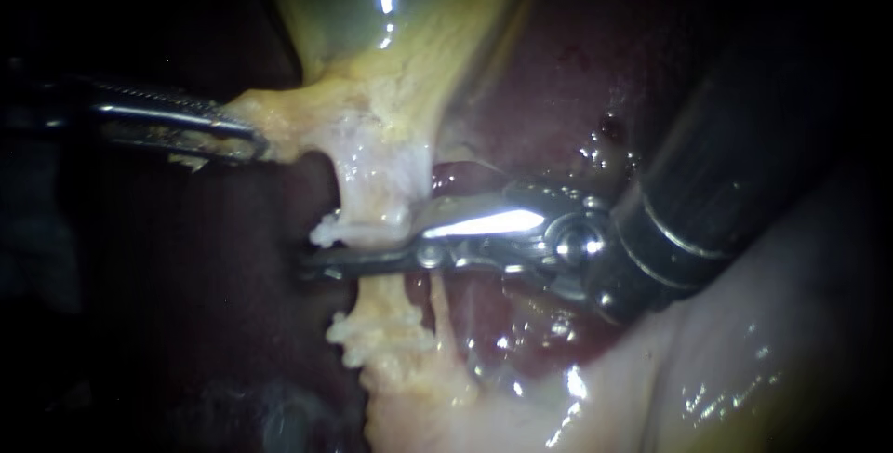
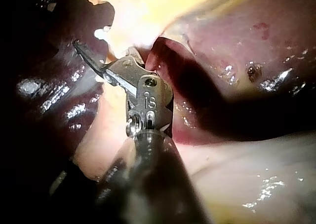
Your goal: Going back third clip left tube
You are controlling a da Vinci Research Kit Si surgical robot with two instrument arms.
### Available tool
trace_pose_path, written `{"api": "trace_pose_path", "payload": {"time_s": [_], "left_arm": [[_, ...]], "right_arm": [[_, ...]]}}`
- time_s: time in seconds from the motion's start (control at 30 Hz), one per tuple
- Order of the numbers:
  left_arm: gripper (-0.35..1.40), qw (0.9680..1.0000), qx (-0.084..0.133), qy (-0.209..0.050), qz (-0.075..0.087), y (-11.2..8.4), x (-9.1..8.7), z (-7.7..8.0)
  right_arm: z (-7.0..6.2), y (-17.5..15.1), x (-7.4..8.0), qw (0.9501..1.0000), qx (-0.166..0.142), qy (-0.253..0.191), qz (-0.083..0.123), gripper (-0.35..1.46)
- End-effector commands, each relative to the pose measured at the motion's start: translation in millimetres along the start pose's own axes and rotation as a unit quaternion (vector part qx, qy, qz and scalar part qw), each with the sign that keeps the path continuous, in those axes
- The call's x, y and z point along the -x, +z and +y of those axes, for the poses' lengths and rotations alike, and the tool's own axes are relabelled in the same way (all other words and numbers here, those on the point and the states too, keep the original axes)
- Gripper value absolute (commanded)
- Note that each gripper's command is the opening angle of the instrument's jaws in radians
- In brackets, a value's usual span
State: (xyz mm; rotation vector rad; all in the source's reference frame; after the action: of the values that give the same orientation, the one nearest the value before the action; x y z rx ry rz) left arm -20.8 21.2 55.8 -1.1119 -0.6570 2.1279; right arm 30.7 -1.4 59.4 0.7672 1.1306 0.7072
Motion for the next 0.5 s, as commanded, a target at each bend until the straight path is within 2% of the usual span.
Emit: {"api": "trace_pose_path", "payload": {"time_s": [0.03,0.27,0.37,0.5], "left_arm": [[-0.35,1.0000,0.000,0.000,0.000,0.0,0.0,0.0],[-0.35,1.0000,0.000,0.000,0.000,0.0,0.0,0.0],[-0.35,1.0000,0.000,0.000,0.000,0.0,0.0,0.0],[-0.35,1.0000,0.000,0.000,0.000,0.0,0.0,0.0]], "right_arm": [[0.3,-0.2,0.1,0.9999,0.000,-0.011,-0.001,0.46],[3.0,-2.1,0.8,0.9968,0.007,-0.080,-0.001,0.49],[3.6,-3.4,1.3,0.9955,0.007,-0.094,-0.002,0.49],[3.6,-4.9,1.6,0.9930,0.005,-0.118,-0.003,0.49]]}}
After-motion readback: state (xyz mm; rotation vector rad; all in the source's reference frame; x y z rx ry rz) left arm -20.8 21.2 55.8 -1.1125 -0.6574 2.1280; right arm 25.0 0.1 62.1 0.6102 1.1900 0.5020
